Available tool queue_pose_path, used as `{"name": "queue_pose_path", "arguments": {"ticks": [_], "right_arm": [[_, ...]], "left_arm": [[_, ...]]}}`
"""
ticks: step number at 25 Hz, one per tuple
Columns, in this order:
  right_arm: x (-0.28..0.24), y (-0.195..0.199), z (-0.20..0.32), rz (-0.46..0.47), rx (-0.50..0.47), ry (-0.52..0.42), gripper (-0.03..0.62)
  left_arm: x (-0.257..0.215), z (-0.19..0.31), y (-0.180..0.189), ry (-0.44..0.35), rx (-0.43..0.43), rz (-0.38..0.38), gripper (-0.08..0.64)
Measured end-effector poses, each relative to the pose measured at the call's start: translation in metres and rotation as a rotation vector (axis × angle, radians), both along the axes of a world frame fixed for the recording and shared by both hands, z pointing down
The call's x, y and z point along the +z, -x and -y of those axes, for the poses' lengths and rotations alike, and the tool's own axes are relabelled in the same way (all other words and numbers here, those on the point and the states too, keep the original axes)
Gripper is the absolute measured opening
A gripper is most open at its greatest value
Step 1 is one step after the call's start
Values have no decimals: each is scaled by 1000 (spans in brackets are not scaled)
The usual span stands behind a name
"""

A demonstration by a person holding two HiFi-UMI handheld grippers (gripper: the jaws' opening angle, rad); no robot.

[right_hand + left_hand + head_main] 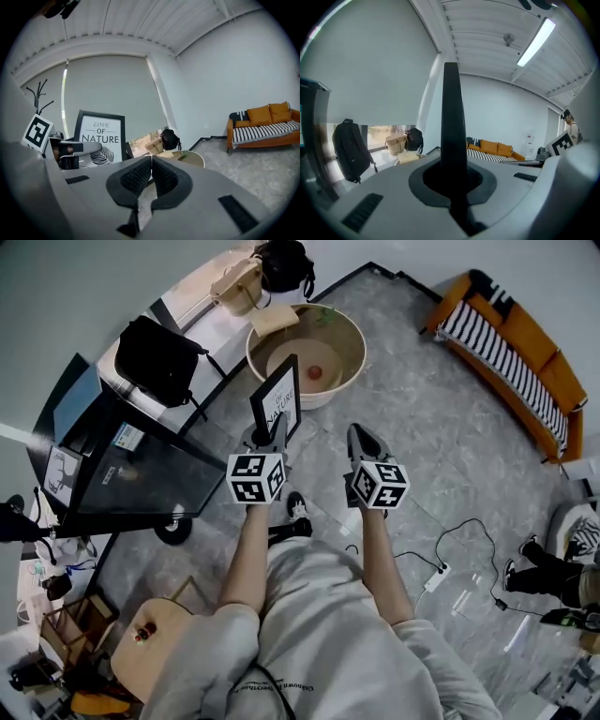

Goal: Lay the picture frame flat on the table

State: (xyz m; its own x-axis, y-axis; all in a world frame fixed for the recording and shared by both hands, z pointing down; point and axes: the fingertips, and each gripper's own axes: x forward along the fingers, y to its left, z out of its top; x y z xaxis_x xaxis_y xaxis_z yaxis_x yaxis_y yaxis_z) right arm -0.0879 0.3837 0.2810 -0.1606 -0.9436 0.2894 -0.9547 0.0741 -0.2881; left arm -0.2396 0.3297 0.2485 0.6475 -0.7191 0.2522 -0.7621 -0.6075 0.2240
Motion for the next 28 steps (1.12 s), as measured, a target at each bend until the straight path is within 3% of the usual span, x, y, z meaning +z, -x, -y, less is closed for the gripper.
{"name": "queue_pose_path", "arguments": {"ticks": [11, 17, 28], "right_arm": [[25, -9, 79, 33, -14, 90, 34], [27, -19, 124, 77, 0, 76, 35], [46, -59, 151, 122, 64, 98, 34]], "left_arm": [[24, 77, -12, 64, -21, -39, 28], [31, 121, -14, 72, -44, -61, 28], [58, 158, -44, 137, -25, -50, 28]]}}
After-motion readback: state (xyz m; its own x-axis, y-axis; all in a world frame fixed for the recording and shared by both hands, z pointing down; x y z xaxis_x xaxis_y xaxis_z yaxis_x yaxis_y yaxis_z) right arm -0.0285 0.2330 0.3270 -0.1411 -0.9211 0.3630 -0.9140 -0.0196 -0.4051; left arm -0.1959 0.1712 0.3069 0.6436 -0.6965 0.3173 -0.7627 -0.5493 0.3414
